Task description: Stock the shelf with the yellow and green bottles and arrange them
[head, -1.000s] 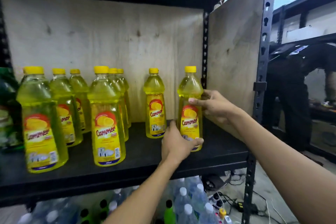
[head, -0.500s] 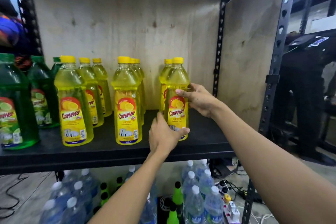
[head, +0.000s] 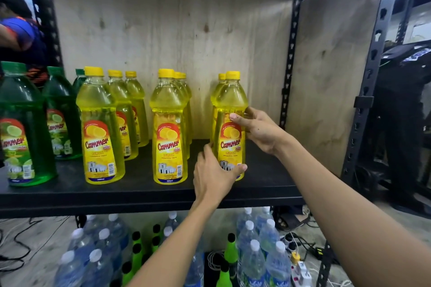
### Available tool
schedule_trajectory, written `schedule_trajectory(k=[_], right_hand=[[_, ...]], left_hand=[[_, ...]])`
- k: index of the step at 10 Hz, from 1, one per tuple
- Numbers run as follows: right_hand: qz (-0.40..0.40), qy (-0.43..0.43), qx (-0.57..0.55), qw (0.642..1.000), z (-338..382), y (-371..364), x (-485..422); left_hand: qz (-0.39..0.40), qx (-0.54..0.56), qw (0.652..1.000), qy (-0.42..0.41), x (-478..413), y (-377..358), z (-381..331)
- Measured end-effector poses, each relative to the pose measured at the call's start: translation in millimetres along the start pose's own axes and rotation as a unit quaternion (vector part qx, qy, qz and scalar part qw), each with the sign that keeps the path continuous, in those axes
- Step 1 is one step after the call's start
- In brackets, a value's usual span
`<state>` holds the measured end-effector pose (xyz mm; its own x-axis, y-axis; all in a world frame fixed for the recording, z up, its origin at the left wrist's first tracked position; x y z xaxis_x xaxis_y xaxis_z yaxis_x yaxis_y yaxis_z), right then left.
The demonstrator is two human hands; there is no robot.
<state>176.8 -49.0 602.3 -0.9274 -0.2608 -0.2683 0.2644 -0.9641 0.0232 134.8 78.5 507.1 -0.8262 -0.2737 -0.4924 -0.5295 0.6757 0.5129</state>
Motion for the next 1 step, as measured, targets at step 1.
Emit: schedule_trajectory(k=[1], right_hand=[[-0.021,-0.001,-0.02,1.0,-3.2,0.9,1.4]], left_hand=[[-0.023,-0.014,0.999,-0.038,9.8,-1.1,0.2]])
Point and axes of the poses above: each hand's wrist, its own x-axis away from the middle knuckle, its own y-axis out of the back of the hand, z = x × y, the point moved 3 cm from there along -x, towards the middle knuckle, and after that the axes turned 2 degrees about -y, right-handed, at the moved point
